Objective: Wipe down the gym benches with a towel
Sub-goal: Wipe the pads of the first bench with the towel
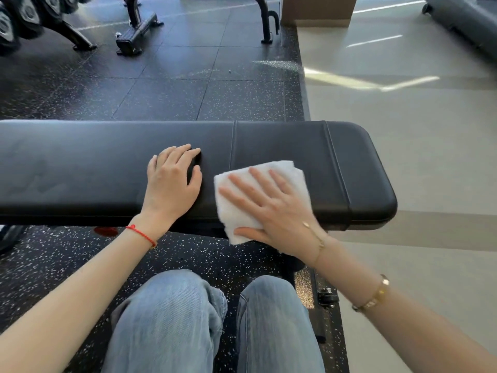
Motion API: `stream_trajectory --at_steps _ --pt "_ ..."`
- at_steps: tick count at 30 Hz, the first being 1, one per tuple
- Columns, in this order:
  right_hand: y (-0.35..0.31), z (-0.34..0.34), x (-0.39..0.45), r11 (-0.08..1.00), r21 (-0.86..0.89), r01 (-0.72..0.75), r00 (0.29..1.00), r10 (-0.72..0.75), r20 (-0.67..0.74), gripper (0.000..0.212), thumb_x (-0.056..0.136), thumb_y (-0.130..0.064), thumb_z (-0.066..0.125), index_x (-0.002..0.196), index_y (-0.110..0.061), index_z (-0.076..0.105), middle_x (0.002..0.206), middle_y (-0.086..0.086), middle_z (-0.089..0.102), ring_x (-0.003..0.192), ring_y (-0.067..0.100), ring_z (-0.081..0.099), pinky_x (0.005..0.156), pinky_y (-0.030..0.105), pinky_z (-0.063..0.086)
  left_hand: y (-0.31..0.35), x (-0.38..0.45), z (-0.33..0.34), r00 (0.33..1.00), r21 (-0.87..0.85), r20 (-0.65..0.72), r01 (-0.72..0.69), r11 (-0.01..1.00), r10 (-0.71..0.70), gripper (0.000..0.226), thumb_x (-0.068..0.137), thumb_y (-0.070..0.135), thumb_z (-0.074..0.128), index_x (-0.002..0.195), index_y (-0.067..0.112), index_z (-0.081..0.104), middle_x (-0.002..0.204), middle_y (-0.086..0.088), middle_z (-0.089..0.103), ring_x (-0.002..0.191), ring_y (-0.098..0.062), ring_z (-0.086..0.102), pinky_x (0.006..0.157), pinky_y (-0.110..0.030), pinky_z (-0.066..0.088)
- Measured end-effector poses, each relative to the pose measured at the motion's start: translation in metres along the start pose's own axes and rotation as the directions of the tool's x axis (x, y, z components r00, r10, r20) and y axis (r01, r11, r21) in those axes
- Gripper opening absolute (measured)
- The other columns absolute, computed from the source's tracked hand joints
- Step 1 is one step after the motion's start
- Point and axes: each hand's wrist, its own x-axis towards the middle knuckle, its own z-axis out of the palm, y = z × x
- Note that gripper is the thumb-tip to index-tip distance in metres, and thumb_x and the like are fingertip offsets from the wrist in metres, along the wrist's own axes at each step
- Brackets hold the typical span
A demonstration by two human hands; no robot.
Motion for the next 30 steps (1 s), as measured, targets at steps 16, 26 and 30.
stream_trajectory --at_steps 16,26,30 --pt "-0.008 0.005 -0.001 0.986 0.065 -0.152 0.987 0.155 -0.044 0.073 0.095 -0.073 0.023 0.157 -0.034 0.018 0.163 -0.002 0.023 0.149 0.032 0.023 0.119 0.052 0.018 0.004 -0.002 0.004 0.999 -0.014 -0.009 0.046 0.999 -0.046 0.04 0.096 0.018 0.048 0.135 0.017 0.057 0.144 -0.003 0.053 0.139 -0.024 0.041 0.119 -0.051 0.021" --pt "0.057 0.0 0.069 0.847 0.353 -0.397 0.916 0.388 0.101 0.057 0.102 -0.053 0.019 0.156 -0.039 0.01 0.166 -0.011 0.002 0.153 0.023 -0.005 0.123 0.044 -0.006 0.006 -0.002 0.005 0.999 0.016 -0.016 0.051 0.999 -0.05 0.041 0.095 0.019 0.049 0.136 0.017 0.056 0.145 -0.002 0.053 0.14 -0.023 0.04 0.119 -0.051 0.022" --pt "0.046 -0.008 0.143 0.885 0.347 -0.309 0.951 0.277 0.139 0.056 0.103 -0.05 0.018 0.157 -0.038 0.007 0.166 -0.009 0.0 0.153 0.024 -0.008 0.122 0.046 -0.008 0.006 -0.001 0.004 0.998 0.02 -0.027 0.064 0.998 -0.064 0.041 0.093 0.02 0.051 0.133 0.018 0.058 0.142 0.0 0.055 0.139 -0.021 0.042 0.118 -0.05 0.024"
